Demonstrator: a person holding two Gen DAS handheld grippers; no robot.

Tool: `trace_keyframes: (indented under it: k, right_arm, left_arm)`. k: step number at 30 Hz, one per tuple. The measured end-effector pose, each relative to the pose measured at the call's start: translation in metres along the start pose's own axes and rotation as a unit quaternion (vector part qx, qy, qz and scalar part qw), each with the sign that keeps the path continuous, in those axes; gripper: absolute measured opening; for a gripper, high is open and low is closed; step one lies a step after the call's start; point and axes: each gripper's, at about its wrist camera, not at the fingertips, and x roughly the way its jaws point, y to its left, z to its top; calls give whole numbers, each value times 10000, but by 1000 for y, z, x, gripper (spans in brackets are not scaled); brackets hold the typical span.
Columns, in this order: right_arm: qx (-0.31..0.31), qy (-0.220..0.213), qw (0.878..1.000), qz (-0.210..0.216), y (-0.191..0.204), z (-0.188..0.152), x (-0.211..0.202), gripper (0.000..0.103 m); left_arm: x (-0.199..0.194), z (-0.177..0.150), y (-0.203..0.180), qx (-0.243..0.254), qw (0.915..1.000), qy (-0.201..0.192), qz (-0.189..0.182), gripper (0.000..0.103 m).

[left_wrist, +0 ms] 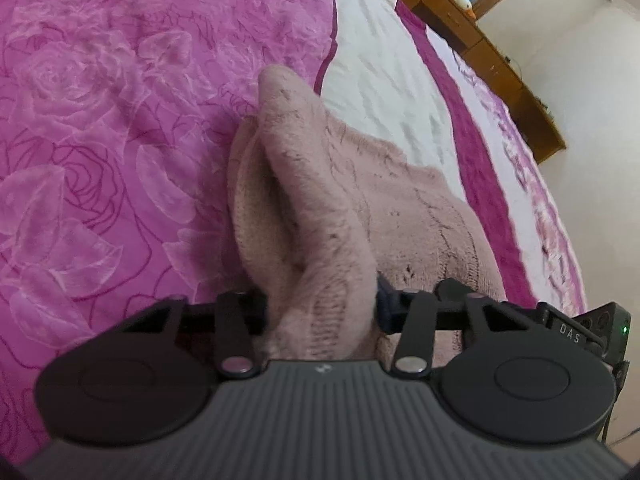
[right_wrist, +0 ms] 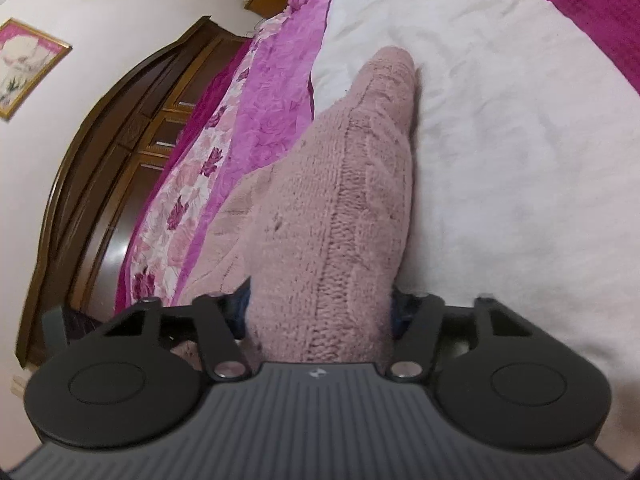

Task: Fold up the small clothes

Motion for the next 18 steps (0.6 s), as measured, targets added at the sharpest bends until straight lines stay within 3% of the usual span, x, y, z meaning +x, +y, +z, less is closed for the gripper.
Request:
trace_keyframes:
  k: [6,10,18]
  right_arm:
    - [-299,-189,9991,229,39,24,-19,51]
    - [-555,-406,9973,246,57,39,-52,51]
    - [-401,-671,9969,-13,34,19,-139,51]
  left_arm:
    - [-10,6,-19,-46,9993,-188,-324,44]
    - [-14,3,-36,-191,9967,-198,-765,44]
    - [-14,-33,-81,262,9943,181,-1018,44]
